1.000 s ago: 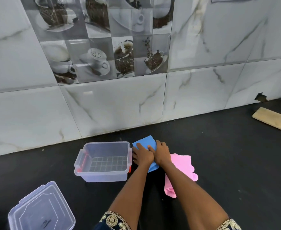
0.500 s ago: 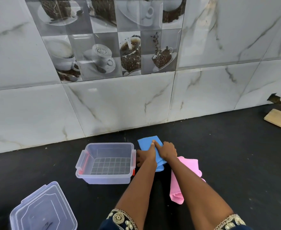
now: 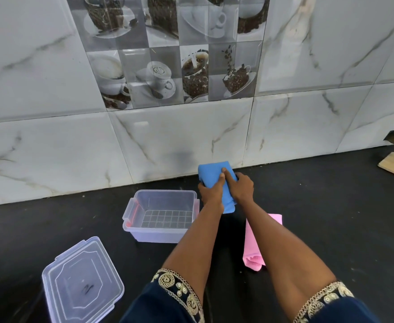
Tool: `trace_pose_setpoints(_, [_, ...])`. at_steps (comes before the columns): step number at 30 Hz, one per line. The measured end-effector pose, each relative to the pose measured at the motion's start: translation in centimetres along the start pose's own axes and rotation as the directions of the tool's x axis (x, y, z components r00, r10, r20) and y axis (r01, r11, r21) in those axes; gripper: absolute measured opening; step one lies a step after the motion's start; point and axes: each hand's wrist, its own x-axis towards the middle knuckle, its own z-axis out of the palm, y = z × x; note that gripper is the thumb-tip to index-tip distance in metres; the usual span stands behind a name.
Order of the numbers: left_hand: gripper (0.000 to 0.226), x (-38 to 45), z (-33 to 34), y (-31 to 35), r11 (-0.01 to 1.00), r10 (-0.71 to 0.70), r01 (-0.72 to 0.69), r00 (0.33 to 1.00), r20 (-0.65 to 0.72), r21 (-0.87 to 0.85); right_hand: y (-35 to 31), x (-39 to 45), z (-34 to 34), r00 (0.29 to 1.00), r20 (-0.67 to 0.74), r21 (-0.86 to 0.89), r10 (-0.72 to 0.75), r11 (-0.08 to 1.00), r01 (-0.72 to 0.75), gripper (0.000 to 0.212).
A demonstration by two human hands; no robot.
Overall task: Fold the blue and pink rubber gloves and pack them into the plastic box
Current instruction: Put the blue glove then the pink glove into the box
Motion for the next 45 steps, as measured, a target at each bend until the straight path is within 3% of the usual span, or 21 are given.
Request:
trace_pose_setpoints(4, [0.05, -0.1, -1.5, 2.4, 0.989, 0.063, -0.057, 0.997, 0.041, -0.135, -2.8, -0.8, 0.4, 1.0, 0.029, 0.164, -0.008, 0.986, 0.003, 0.054])
trace_pose_setpoints(7, [0.033, -0.3, -3.0, 3.9, 0.961, 0.158, -0.149, 0.987, 0.02, -0.233, -5.1, -1.9, 1.5, 0.999, 0.018, 0.237, 0.049, 0.97, -0.052, 0.074])
trace_pose_setpoints(10, [0.027, -0.5, -4.7, 5.1, 0.914, 0.218, -0.225, 0.974, -0.062, -0.336, -7.2, -3.4, 2.9, 0.974, 0.021, 0.415, 0.227, 0.884, -0.215, 0.106])
trace_pose_setpoints(12, [0.028, -0.3, -6.0, 5.9, 0.872, 0.23, -0.259, 0.966, -0.121, -0.416, -8.4, -4.4, 3.8, 0.923, 0.128, 0.519, 0.363, 0.768, -0.374, 0.118])
trace_pose_setpoints(14, [0.031, -0.2, -7.4, 6.4, 0.839, 0.228, -0.288, 0.956, -0.182, -0.462, -9.2, -5.2, 4.5, 0.858, 0.378, 0.489, 0.348, 0.712, -0.504, 0.109])
trace_pose_setpoints(17, [0.035, 0.2, -9.7, 6.4, 0.803, 0.225, -0.314, 0.947, -0.231, -0.507, -10.2, -6.5, 5.5, 0.68, 0.72, 0.474, 0.138, 0.618, -0.627, 0.063])
trace_pose_setpoints(19, [0.036, 0.1, -10.9, 6.1, 0.788, 0.244, -0.327, 0.944, -0.222, -0.522, -10.7, -7.0, 6.2, 0.628, 0.774, 0.462, 0.085, 0.602, -0.651, 0.046])
trace_pose_setpoints(22, [0.041, 0.0, -12.5, 5.9, 0.783, 0.279, -0.317, 0.948, -0.154, -0.535, -10.9, -7.4, 6.9, 0.629, 0.771, 0.448, 0.103, 0.614, -0.65, 0.037])
trace_pose_setpoints(25, [0.047, 0.0, -14.2, 6.2, 0.794, 0.32, -0.266, 0.947, 0.004, -0.547, -10.8, -7.5, 7.4, 0.647, 0.752, 0.431, 0.128, 0.647, -0.629, 0.038])
trace_pose_setpoints(29, [0.038, 1.3, -17.0, 6.9, 0.88, 0.323, -0.232, 0.932, 0.166, -0.414, -9.8, -7.3, 7.6, 0.709, 0.695, 0.401, 0.121, 0.753, -0.522, 0.051])
trace_pose_setpoints(31, [0.043, 1.9, -18.6, 7.3, 0.926, 0.239, -0.147, 0.94, 0.241, -0.347, -9.4, -7.0, 7.4, 0.713, 0.693, 0.374, 0.108, 0.792, -0.483, 0.052])
trace_pose_setpoints(36, [0.047, 3.1, -21.0, 7.5, 0.98, 0.053, -0.002, 0.967, 0.25, -0.199, -8.8, -6.5, 7.3, 0.72, 0.682, 0.31, 0.131, 0.839, -0.447, 0.056])
trace_pose_setpoints(38, [0.045, 3.5, -21.5, 8.0, 0.999, 0.006, 0.004, 0.965, 0.264, -0.037, -8.4, -6.3, 7.5, 0.736, 0.661, 0.287, 0.147, 0.857, -0.429, 0.058])
trace_pose_setpoints(41, [0.045, 4.1, -22.1, 8.2, 0.954, -0.056, -0.031, 0.959, 0.279, 0.297, -8.2, -5.9, 7.9, 0.765, 0.619, 0.092, 0.176, 0.952, -0.293, 0.062])
trace_pose_setpoints(45, [0.049, 4.9, -21.5, 7.9, 0.883, -0.043, -0.103, 0.954, 0.297, 0.458, -8.7, -6.4, 8.8, 0.801, 0.579, -0.223, 0.152, 0.974, -0.023, 0.052])
